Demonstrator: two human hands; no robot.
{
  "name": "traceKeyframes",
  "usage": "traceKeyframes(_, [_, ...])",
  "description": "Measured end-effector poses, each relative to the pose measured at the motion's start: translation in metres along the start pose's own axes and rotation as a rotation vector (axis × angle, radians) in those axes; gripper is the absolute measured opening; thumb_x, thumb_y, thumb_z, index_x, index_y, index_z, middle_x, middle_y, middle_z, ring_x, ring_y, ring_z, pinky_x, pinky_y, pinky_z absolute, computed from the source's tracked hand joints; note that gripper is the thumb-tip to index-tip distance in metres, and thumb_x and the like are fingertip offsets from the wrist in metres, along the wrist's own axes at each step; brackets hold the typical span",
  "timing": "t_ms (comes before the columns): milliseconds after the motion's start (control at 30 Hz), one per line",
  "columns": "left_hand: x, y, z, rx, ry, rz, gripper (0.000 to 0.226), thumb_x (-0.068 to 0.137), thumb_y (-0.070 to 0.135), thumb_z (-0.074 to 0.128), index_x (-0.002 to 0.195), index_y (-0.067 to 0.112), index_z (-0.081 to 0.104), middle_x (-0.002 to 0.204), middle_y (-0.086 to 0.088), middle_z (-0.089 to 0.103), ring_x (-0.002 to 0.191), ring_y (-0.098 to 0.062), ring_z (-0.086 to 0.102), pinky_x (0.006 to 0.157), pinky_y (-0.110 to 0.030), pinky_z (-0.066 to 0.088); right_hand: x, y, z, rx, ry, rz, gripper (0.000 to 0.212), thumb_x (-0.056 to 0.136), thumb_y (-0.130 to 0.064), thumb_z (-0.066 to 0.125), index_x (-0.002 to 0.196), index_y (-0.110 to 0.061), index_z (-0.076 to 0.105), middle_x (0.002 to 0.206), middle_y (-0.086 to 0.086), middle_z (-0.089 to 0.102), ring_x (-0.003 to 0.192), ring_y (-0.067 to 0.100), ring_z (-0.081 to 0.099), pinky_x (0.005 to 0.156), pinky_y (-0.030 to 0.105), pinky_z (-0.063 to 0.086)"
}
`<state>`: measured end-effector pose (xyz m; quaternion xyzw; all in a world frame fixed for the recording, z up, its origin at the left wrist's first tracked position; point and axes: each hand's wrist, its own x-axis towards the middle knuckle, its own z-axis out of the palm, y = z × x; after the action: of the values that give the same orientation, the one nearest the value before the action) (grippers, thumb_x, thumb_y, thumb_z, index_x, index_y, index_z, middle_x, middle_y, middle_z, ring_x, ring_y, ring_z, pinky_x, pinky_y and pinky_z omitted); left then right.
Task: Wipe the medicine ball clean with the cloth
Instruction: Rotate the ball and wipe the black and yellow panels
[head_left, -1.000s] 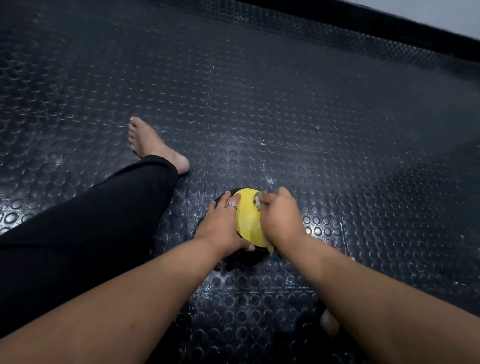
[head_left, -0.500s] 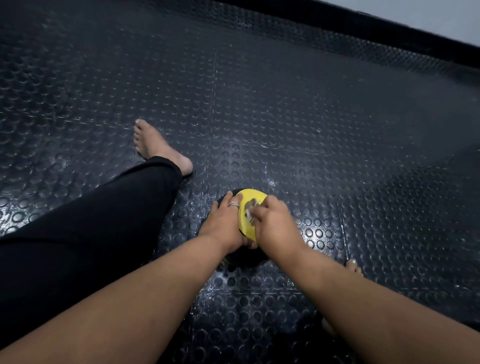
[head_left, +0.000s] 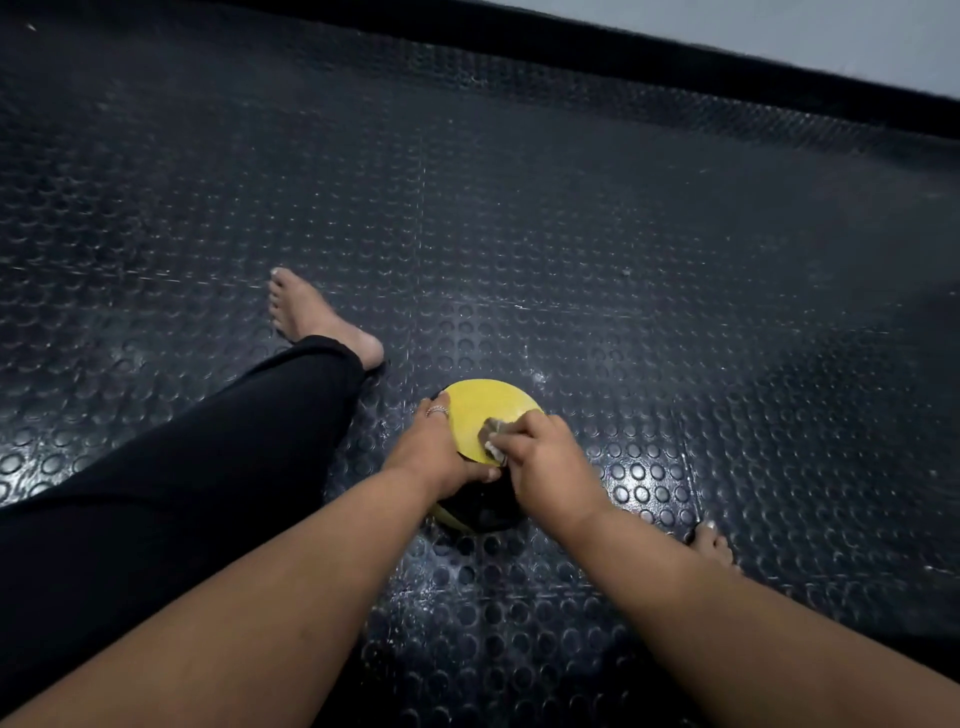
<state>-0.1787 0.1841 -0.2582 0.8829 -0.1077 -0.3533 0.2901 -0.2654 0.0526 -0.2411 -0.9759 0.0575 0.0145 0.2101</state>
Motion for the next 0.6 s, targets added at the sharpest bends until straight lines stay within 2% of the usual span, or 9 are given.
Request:
traceKeyframes(67, [-0.001,0.003,0.005,0.022,0.008,-0.019,0.125,0.064,0.046,0.087,0.156,0.018,0.007,0.163,0.001,0.007,0.144,-0.026,0.028,0.115,-0.039,0.030,0.004,0.009,0.000,0.043,0.089,0.149,0.022,0.092,-0.021,0.055,0.106,-0.012,0.068,0.100,0.003,0.051,0.095,0.014,0.048,0.082,0.029,0.043])
traceKeyframes(100, [0.000,0.005,0.007,0.039,0.010,-0.026,0.126,0.064,0.048,0.087,0.156,0.019,0.006,0.163,0.001,0.005,0.144,-0.027,0.028,0.115,-0.042,0.030,0.007,0.010,0.002,0.052,0.085,0.186,0.022,0.092,-0.022,0.054,0.107,-0.011,0.067,0.099,0.003,0.050,0.097,0.016,0.048,0.079,0.027,0.041])
traceKeyframes(167, [0.002,0.009,0.009,0.076,0.013,-0.027,0.123,0.067,0.046,0.085,0.156,0.020,0.005,0.164,-0.001,0.005,0.145,-0.028,0.028,0.114,-0.043,0.031,0.013,0.001,0.002,-0.001,0.000,0.102,0.023,0.090,-0.018,0.058,0.109,-0.012,0.069,0.098,0.006,0.052,0.096,0.027,0.045,0.079,0.030,0.042])
traceKeyframes(267, [0.003,0.008,0.008,0.088,0.022,-0.036,0.117,0.071,0.041,0.083,0.156,0.020,0.006,0.163,-0.002,0.008,0.144,-0.027,0.029,0.115,-0.042,0.031,0.020,-0.004,-0.002,-0.079,-0.065,-0.069,0.022,0.085,-0.018,0.064,0.105,-0.016,0.071,0.095,0.005,0.056,0.089,0.028,0.045,0.075,0.040,0.048])
traceKeyframes(333, [0.002,0.005,0.008,0.071,0.019,-0.041,0.117,0.069,0.040,0.084,0.156,0.019,0.008,0.163,-0.002,0.010,0.143,-0.029,0.032,0.114,-0.042,0.032,0.025,-0.005,-0.005,-0.124,-0.126,-0.145,0.023,0.081,-0.019,0.067,0.104,-0.017,0.072,0.095,0.004,0.057,0.089,0.027,0.045,0.073,0.038,0.048])
traceKeyframes(467, [-0.006,0.004,0.013,0.109,0.053,-0.004,0.093,0.084,0.030,0.067,0.156,0.019,0.009,0.162,-0.004,0.010,0.138,-0.033,0.037,0.113,-0.041,0.033,0.021,-0.012,-0.002,-0.173,-0.169,-0.252,0.016,0.067,-0.018,0.072,0.083,-0.019,0.074,0.082,-0.001,0.058,0.074,0.026,0.049,0.058,0.037,0.051])
traceKeyframes(600, [-0.013,0.005,0.013,0.121,0.032,-0.014,0.117,0.070,0.047,0.082,0.156,0.019,0.008,0.161,-0.002,0.010,0.139,-0.032,0.034,0.112,-0.040,0.034,0.001,0.011,-0.008,-0.185,-0.125,-0.228,0.025,0.071,-0.019,0.072,0.095,-0.026,0.074,0.087,-0.002,0.061,0.073,0.025,0.052,0.056,0.031,0.050])
